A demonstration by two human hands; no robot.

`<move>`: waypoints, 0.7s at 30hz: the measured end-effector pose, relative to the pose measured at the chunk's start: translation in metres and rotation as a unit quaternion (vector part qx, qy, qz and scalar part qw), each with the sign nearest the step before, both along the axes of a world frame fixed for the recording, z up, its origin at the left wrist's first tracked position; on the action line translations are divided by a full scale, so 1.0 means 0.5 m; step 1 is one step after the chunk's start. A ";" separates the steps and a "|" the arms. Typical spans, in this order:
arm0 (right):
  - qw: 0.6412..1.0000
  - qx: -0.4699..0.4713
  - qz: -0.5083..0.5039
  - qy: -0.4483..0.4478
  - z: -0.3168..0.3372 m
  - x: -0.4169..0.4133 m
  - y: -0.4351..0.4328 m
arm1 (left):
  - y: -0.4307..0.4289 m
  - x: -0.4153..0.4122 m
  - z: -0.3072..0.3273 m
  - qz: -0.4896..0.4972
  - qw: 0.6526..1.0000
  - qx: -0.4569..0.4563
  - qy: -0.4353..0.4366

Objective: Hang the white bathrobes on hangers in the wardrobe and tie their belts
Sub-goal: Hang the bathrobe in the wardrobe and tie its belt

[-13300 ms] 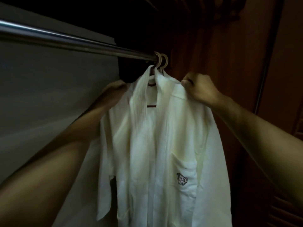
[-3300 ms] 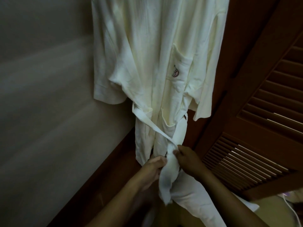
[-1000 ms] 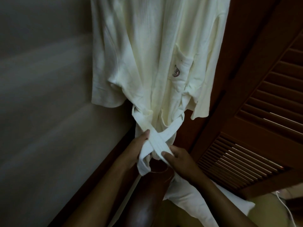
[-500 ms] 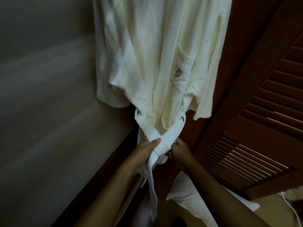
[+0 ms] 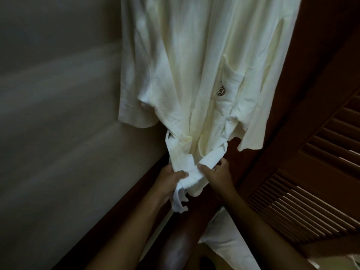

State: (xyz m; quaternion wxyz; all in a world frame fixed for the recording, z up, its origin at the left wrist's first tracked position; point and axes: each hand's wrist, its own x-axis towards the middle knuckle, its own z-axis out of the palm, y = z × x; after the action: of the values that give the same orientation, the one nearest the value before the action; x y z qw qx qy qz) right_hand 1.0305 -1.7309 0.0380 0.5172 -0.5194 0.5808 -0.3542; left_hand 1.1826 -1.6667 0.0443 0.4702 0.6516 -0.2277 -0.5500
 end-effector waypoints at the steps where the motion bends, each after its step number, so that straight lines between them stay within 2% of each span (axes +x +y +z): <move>1: 0.993 -0.081 -0.030 0.075 0.001 -0.003 -0.002 | 0.002 0.006 0.005 -0.030 0.999 -0.038 -0.011; 3: 0.966 -0.194 -0.038 0.165 0.023 -0.004 -0.012 | -0.003 0.013 0.000 -0.073 0.993 -0.034 -0.089; 4: 0.957 -0.204 0.009 0.207 0.043 0.003 -0.017 | -0.005 0.014 0.004 -0.098 0.987 -0.032 -0.125; 5: 0.949 -0.169 0.090 0.251 0.056 0.013 -0.027 | -0.016 0.014 -0.001 -0.119 0.982 -0.030 -0.144; 6: 0.943 -0.090 0.157 0.280 0.070 0.025 -0.037 | -0.024 0.014 -0.007 -0.135 0.978 -0.026 -0.157; 7: 0.948 0.004 0.175 0.265 0.071 0.041 -0.051 | -0.028 0.013 -0.013 -0.145 0.975 -0.028 -0.164; 8: 0.952 0.075 0.177 0.237 0.073 0.052 -0.061 | -0.027 0.013 -0.013 -0.162 0.969 -0.032 -0.183; 9: 0.958 0.102 0.170 0.209 0.073 0.058 -0.068 | -0.027 0.012 -0.018 -0.168 0.963 -0.037 -0.208; 12: 0.973 0.083 0.173 0.131 0.043 0.056 -0.103 | -0.022 0.005 -0.032 -0.117 0.958 -0.025 -0.261; 14: 0.983 0.127 0.131 -0.013 0.032 0.041 -0.125 | -0.017 0.004 -0.043 -0.080 0.965 -0.020 -0.249; 16: 0.963 0.177 0.122 -0.166 0.039 0.030 -0.128 | -0.014 0.004 -0.049 -0.066 0.972 -0.008 -0.225; 18: 0.921 0.196 0.144 -0.306 0.059 0.025 -0.120 | -0.017 0.006 -0.053 -0.053 0.969 0.001 -0.242; 21: 0.879 0.158 0.156 -0.421 0.105 -0.003 -0.117 | -0.025 0.012 -0.060 -0.024 0.955 0.029 -0.294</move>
State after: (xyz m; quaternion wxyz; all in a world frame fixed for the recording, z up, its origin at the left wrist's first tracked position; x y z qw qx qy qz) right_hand 1.0291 -1.7894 0.0906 0.8366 -0.3167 0.2678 -0.3579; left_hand 1.1887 -1.6792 0.0142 0.3498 0.7922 -0.3555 -0.3516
